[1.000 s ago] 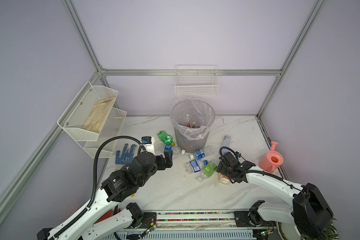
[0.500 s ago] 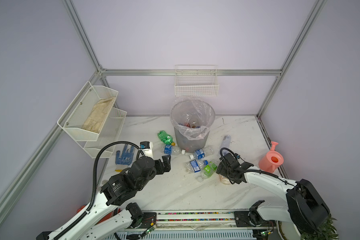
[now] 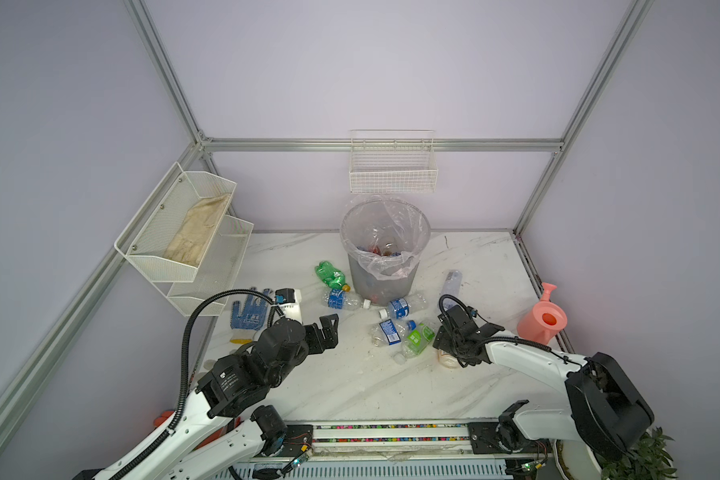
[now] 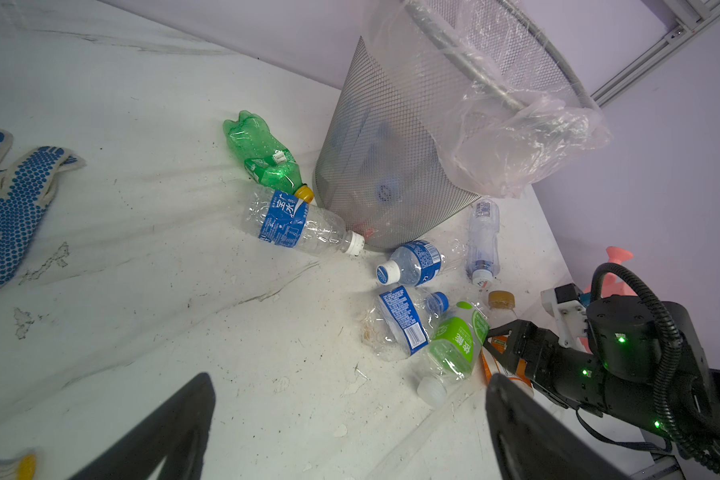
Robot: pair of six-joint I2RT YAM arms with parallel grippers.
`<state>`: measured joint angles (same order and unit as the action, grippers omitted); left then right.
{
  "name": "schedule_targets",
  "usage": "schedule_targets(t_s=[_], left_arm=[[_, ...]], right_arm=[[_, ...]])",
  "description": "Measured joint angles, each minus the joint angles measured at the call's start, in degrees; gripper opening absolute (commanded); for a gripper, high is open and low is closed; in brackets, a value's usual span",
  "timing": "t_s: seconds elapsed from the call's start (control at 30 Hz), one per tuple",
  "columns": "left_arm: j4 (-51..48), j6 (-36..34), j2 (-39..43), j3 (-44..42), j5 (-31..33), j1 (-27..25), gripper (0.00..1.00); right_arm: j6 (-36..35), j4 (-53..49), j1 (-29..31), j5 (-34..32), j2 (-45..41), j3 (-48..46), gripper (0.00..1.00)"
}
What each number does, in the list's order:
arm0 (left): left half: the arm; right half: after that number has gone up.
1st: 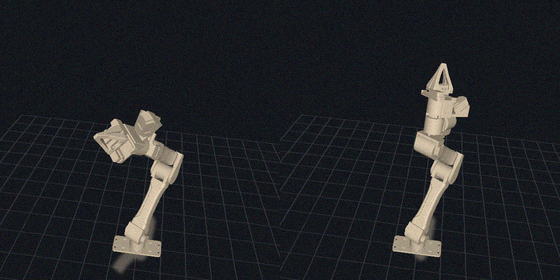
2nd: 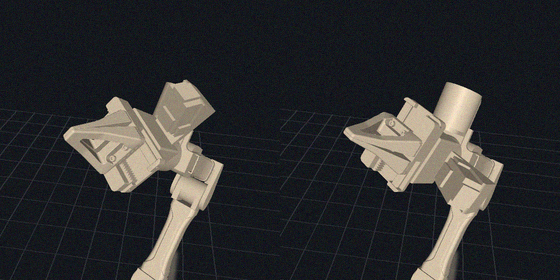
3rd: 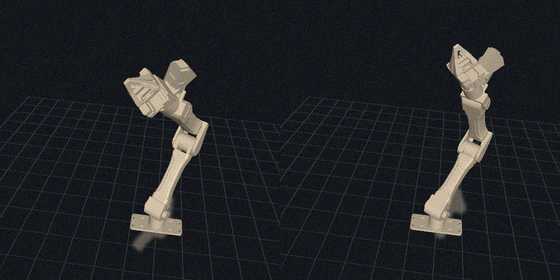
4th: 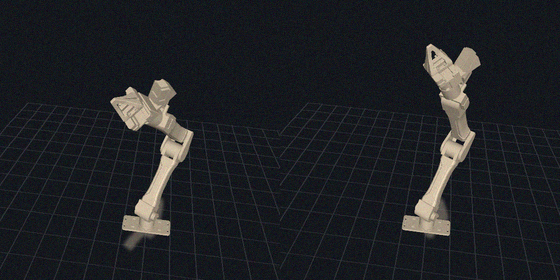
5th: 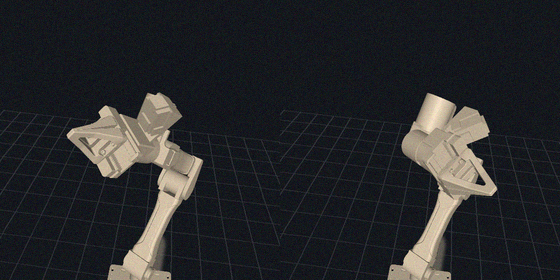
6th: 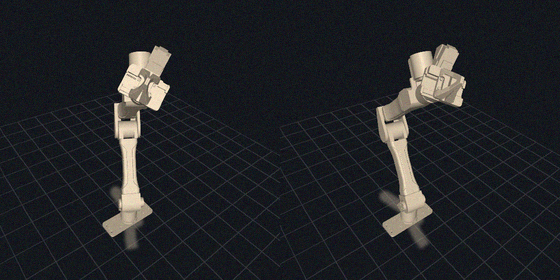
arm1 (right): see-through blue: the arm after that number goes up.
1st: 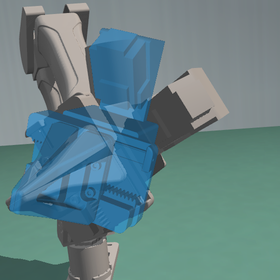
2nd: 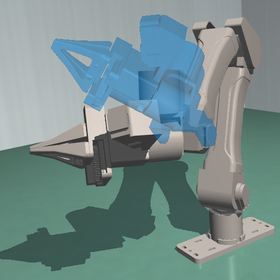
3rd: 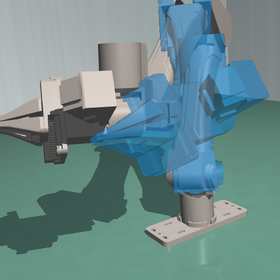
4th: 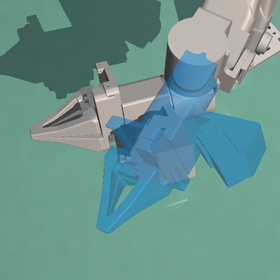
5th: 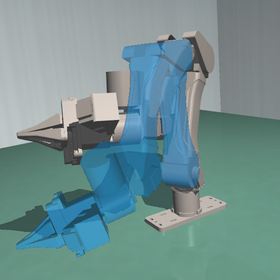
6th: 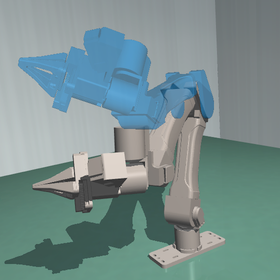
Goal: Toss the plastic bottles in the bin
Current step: 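Lower the right gripper onto the yellow-capped orange-labelled bottle and close it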
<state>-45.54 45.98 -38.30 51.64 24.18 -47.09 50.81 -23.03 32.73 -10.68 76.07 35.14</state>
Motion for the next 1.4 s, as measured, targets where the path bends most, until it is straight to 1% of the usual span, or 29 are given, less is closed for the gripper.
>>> schedule_targets(t_s=[0.13,0.33,0.47,0.6,0.63,0.67,0.73,0.8,0.9,0.97,1.1,1.17,1.23,1.4], left_arm=[[0.0,0.0,0.5,0.0,0.0,0.0,1.0],[-0.3,0.1,0.7,0.0,0.0,0.0,1.0],[-0.5,0.3,0.7,0.0,0.0,0.0,1.0],[-0.5,0.5,0.7,0.0,0.0,0.0,1.0],[-0.5,0.5,0.7,0.0,0.0,0.0,1.0],[-0.5,0.5,0.7,-0.1,0.0,0.0,1.0],[-0.5,0.5,0.7,-0.3,0.0,0.0,1.0],[-0.6,0.6,0.8,-0.7,0.0,0.0,1.0],[-0.9,0.6,0.8,-0.8,0.0,0.0,1.0],[-1.0,0.6,0.9,-0.8,0.0,0.0,1.0],[-1.2,0.6,0.9,-0.8,0.0,0.0,1.0],[-1.3,0.6,1.0,-0.9,0.0,0.0,1.0],[-1.4,0.6,1.0,-0.9,0.0,0.0,1.0],[-1.8,0.6,1.2,-0.9,0.0,0.0,1.0]], right_arm=[[0.1,0.1,-0.1,0.3,-0.5,0.0,0.62],[0.8,-0.1,-0.2,0.8,-4.8,0.0,0.59],[1.2,-1.4,-0.2,1.2,-8.6,0.5,0.54],[1.0,-2.8,-0.2,1.0,-11.3,1.9,0.54],[1.0,-2.9,-0.2,1.0,-11.6,2.1,0.55],[0.9,-3.0,-0.2,1.0,-11.8,2.1,0.6],[0.9,-3.3,-0.2,1.1,-11.5,2.1,0.73],[0.9,-3.5,-0.2,1.0,-10.8,2.1,0.88],[1.2,-3.7,-0.2,1.0,-9.2,2.1,0.96],[1.6,-3.6,-0.2,1.0,-8.3,1.8,0.97],[2.1,-3.1,-0.2,1.2,-5.7,1.0,0.97],[2.3,-2.4,-0.2,1.7,-4.1,0.9,0.95],[2.6,-1.1,-0.2,2.3,-2.8,0.6,0.92],[3.0,2.3,-0.2,3.9,0.2,0.2,0.78]])
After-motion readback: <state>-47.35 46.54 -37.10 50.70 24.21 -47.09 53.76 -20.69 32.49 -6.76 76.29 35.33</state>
